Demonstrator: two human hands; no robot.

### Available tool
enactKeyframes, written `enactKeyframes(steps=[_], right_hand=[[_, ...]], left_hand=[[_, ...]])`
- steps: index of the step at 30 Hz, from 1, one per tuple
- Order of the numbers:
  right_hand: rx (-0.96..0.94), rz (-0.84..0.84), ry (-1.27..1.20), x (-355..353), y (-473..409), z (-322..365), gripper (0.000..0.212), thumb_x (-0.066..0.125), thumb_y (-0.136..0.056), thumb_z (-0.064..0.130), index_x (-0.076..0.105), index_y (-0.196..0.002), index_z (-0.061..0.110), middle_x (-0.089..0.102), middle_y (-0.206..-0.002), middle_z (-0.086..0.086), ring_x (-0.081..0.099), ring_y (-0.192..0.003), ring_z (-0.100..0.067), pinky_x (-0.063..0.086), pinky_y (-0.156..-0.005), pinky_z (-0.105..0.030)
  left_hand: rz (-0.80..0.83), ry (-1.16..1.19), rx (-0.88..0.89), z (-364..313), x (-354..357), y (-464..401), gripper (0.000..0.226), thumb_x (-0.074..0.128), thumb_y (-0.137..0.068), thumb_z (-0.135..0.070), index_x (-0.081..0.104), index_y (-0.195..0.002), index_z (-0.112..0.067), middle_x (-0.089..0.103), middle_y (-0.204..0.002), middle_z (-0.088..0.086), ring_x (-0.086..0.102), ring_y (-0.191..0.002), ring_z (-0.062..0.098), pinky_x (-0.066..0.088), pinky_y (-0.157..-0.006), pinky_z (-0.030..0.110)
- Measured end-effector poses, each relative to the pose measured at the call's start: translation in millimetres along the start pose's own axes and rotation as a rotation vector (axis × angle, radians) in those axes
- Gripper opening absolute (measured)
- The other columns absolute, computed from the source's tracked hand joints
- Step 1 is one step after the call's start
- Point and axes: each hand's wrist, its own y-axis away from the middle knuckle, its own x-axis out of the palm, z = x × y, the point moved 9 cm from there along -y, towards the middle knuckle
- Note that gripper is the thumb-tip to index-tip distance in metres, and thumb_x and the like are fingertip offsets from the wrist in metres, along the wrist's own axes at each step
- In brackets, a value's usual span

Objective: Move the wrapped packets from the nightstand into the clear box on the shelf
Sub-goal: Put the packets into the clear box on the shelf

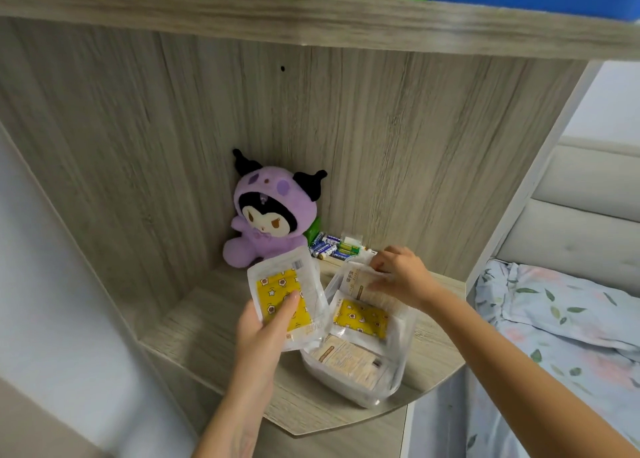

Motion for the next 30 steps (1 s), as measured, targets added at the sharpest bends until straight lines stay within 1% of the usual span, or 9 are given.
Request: enactKeyframes(steps=[2,6,7,9,11,15,21,26,30], right_hand=[[-0.026,0.058,0.021,-4,5,4,0.059,0.074,-0.078,0.038,0.053,-0.130,0.021,0.042,-0.134,0.001,0.038,-0.121,-0.023,0.036,-0.102,-0.034],[-0.140,-0.305,-0.138,-50,25,27,0.046,0.062,-0.084,0.049,0.062,-0.121,0.021,0.058,-0.122,0.000,0.050,-0.111,-0.019,0.040,-0.093,-0.033],[-0.080,-0.284,-0.341,-52,30,29,0.041,0.060,-0.087,0.048,0.063,-0.117,0.020,0.063,-0.116,0.001,0.056,-0.105,-0.016,0.044,-0.089,-0.030],[0.071,0.016,-0.814,-28,38,44,0.037,0.056,-0.090,0.045,0.061,-0.113,0.017,0.068,-0.111,-0.003,0.065,-0.097,-0.018,0.056,-0.083,-0.035],[0.089,0.234,-1.040,-6,50,64,0.038,0.060,-0.088,0.045,0.061,-0.112,0.015,0.071,-0.105,-0.005,0.070,-0.092,-0.020,0.058,-0.073,-0.038],[0.084,0.133,-1.221,-3,53,55,0.023,0.067,-0.087,0.016,0.060,-0.108,0.010,0.073,-0.098,-0.006,0.070,-0.085,-0.017,0.056,-0.065,-0.025],[0.080,-0.180,-0.906,-50,40,9,0.023,0.073,-0.083,0.019,0.061,-0.099,0.028,0.071,-0.096,0.004,0.069,-0.089,-0.014,0.058,-0.083,-0.035],[0.093,0.194,-0.307,-20,23,11,0.031,0.074,-0.082,0.034,0.054,-0.096,0.013,0.057,-0.087,0.001,0.053,-0.081,-0.020,0.044,-0.072,-0.030],[0.104,0.381,-0.135,24,22,12,0.051,0.064,-0.087,0.040,0.052,-0.130,0.015,0.058,-0.126,-0.004,0.054,-0.117,-0.025,0.043,-0.100,-0.035]], left_hand=[[-0.010,0.012,-0.020,0,2,-2,0.024,0.066,-0.086,-0.029,0.064,-0.108,-0.020,0.074,-0.100,0.005,0.071,-0.093,0.022,0.057,-0.075,0.037],[0.024,0.083,-0.078,0,19,-8,0.021,0.061,-0.091,-0.026,0.063,-0.111,-0.021,0.072,-0.102,0.005,0.069,-0.093,0.023,0.055,-0.071,0.034],[0.048,0.087,-0.076,-1,28,-9,0.022,0.060,-0.092,-0.023,0.062,-0.113,-0.020,0.072,-0.103,0.005,0.069,-0.092,0.022,0.055,-0.068,0.032],[0.102,0.067,-0.053,-2,48,-10,0.025,0.057,-0.093,-0.019,0.060,-0.118,-0.020,0.072,-0.105,0.004,0.070,-0.091,0.019,0.057,-0.064,0.028],[0.170,0.035,-0.027,2,67,-9,0.026,0.053,-0.096,-0.015,0.057,-0.121,-0.022,0.072,-0.108,0.004,0.070,-0.093,0.019,0.059,-0.074,0.034],[0.293,-0.050,-0.016,11,85,-8,0.020,0.048,-0.099,-0.019,0.055,-0.117,-0.026,0.069,-0.113,0.004,0.068,-0.103,0.023,0.054,-0.090,0.045],[0.251,-0.370,0.175,-3,65,-20,0.018,0.053,-0.095,-0.015,0.059,-0.096,-0.032,0.060,-0.106,-0.001,0.062,-0.082,0.006,0.056,-0.071,0.023],[0.118,-0.689,0.492,-26,57,-9,0.029,0.062,-0.087,-0.006,0.055,-0.091,-0.034,0.058,-0.095,-0.017,0.058,-0.082,-0.004,0.045,-0.065,0.005],[0.112,-0.872,0.566,-27,52,-12,0.027,0.062,-0.085,-0.006,0.056,-0.088,-0.032,0.053,-0.089,-0.024,0.054,-0.085,-0.002,0.040,-0.066,0.002]])
